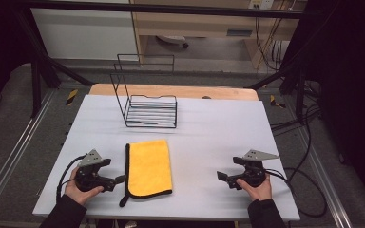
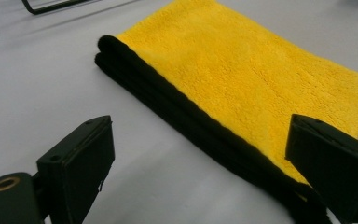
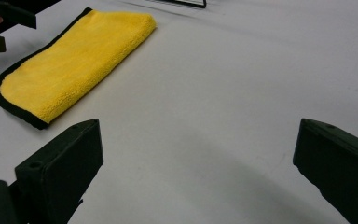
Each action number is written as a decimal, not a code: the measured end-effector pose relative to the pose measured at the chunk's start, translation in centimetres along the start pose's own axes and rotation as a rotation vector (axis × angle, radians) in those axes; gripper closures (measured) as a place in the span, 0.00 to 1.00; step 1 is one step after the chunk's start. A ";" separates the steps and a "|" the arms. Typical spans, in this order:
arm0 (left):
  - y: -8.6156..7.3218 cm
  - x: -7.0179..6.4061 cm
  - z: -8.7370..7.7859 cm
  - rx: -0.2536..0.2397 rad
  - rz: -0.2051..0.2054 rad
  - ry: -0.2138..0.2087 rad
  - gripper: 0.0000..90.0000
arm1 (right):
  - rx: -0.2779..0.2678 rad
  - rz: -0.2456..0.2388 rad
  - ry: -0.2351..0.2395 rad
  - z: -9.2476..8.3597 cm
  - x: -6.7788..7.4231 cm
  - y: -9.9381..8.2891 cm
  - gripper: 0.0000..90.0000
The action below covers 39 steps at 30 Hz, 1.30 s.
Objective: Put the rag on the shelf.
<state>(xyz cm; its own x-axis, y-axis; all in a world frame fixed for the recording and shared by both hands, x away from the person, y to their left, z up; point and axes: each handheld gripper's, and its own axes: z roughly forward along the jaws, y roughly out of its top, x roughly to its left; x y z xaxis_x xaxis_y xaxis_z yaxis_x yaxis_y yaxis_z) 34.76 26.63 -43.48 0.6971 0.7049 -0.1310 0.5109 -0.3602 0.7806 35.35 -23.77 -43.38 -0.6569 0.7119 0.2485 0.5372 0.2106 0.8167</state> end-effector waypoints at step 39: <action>-0.7 -3.1 2.5 0.074 -0.124 0.054 0.61 | 0.083 -0.091 0.008 13.3 7.4 7.4 0.17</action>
<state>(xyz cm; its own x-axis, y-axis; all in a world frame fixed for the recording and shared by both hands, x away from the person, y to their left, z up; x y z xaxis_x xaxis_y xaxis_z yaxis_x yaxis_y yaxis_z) 33.50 23.19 -45.14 0.5993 0.7779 -0.1889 0.6284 -0.3110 0.7130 41.48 -8.06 -42.40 -0.7088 0.6822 0.1794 0.5169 0.3292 0.7902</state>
